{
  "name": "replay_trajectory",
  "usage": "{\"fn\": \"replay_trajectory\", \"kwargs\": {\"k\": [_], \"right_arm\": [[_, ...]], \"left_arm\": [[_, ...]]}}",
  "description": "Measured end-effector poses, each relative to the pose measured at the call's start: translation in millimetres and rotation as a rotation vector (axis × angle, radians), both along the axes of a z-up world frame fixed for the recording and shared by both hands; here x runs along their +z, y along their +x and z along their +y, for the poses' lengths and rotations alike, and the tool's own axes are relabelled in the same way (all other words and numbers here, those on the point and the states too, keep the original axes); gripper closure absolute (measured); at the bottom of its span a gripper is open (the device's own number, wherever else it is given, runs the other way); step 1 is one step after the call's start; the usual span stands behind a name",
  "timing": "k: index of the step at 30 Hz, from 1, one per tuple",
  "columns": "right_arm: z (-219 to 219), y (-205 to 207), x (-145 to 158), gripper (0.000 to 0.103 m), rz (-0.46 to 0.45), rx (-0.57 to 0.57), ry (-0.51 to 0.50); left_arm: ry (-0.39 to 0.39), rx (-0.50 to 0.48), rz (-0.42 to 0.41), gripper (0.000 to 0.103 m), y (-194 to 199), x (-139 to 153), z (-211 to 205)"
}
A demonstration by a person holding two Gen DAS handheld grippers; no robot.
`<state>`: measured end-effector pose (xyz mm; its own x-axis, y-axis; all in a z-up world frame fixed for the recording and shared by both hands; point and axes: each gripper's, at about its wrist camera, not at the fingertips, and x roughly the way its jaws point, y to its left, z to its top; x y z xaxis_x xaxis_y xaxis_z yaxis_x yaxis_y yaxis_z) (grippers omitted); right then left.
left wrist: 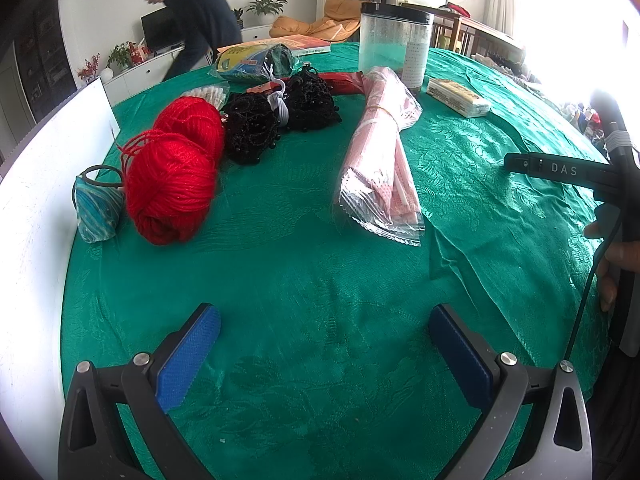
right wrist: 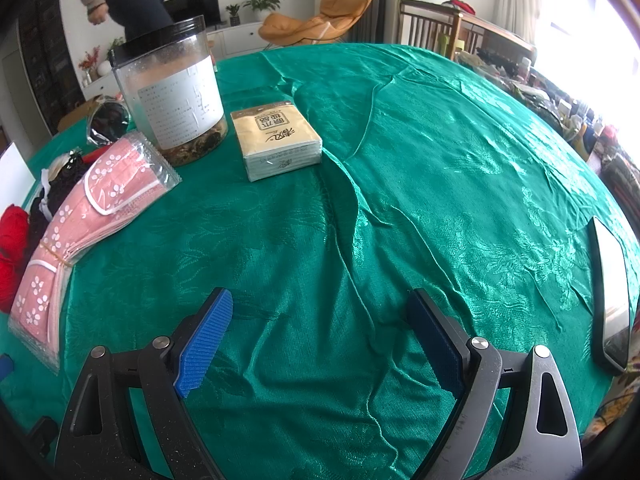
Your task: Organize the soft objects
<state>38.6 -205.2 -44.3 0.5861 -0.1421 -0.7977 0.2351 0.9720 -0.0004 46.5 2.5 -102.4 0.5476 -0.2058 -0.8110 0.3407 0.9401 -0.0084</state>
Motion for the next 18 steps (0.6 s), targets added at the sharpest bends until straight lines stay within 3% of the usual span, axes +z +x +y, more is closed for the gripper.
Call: {"fn": "replay_trajectory", "kwargs": {"k": [18], "right_arm": [[-1.5,-0.4,0.3,0.012,0.0,0.0,0.0]], "left_arm": [[0.0,0.0,0.0,0.0,-0.2,0.0,-0.1]]}}
